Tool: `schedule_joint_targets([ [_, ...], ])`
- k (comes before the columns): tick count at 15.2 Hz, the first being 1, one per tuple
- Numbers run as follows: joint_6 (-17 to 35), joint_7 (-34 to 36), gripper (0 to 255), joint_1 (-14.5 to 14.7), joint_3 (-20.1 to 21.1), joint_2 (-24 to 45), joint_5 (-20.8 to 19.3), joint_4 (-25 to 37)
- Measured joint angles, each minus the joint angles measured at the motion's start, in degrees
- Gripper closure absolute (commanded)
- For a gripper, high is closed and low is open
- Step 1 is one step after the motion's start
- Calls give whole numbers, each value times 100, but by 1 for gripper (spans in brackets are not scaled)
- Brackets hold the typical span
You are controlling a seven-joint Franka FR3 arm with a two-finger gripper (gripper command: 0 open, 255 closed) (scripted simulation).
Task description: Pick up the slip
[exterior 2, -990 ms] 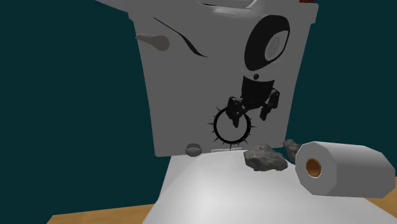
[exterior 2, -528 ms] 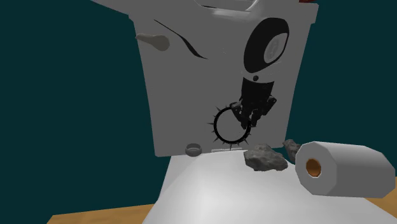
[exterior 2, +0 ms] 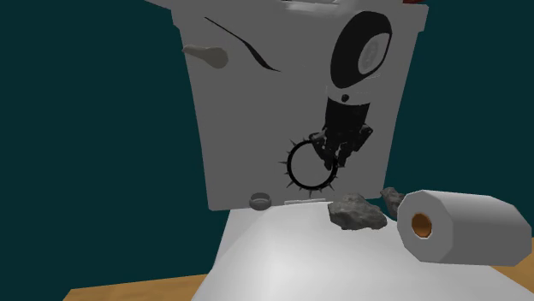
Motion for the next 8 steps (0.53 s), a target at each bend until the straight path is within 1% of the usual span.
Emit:
schedule_joint_targets([
  [8, -540, 139, 255, -13, -16, 15, -63, 639],
])
